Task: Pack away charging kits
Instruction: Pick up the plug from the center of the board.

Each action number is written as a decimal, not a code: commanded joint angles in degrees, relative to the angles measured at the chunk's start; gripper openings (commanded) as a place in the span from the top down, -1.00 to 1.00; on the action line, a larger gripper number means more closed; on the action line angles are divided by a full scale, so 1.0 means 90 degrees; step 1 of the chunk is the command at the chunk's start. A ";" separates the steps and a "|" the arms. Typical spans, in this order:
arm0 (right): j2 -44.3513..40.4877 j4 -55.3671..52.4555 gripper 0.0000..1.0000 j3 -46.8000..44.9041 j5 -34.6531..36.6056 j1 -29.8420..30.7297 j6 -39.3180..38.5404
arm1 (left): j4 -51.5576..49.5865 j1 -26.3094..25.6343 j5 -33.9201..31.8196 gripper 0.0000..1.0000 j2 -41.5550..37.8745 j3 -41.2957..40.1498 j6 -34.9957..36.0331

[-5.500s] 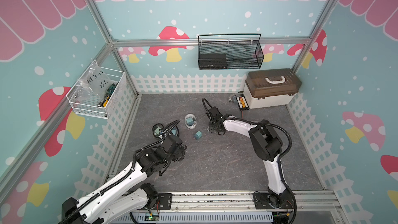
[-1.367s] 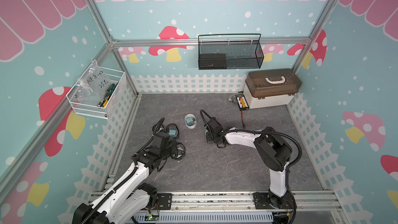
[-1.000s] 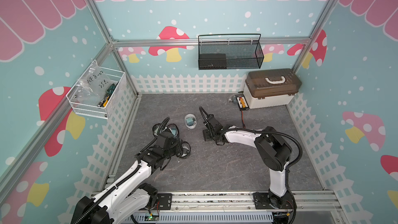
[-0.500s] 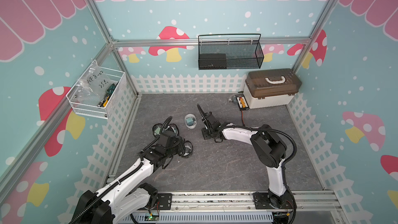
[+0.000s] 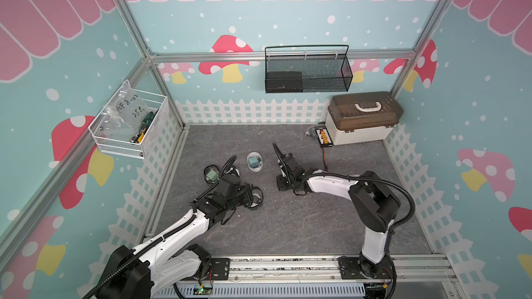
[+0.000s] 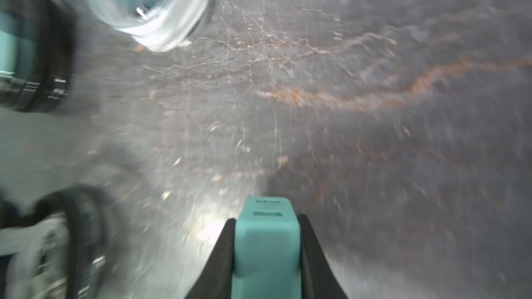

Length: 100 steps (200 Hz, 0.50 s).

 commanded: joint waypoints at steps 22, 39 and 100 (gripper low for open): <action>-0.1254 0.1963 0.75 -0.1232 -0.1096 -0.0048 0.1355 | 0.1187 -0.0948 -0.0726 1.00 0.0553 0.0600 -0.0079; -0.1545 0.2414 0.75 -0.1612 -0.1200 -0.0073 0.1646 | 0.1554 -0.1110 -0.0756 1.00 0.0935 0.0749 -0.0152; -0.1898 0.2750 0.75 -0.2020 -0.1105 -0.0149 0.1842 | 0.2274 -0.1490 -0.0799 1.00 0.1913 0.1272 -0.0358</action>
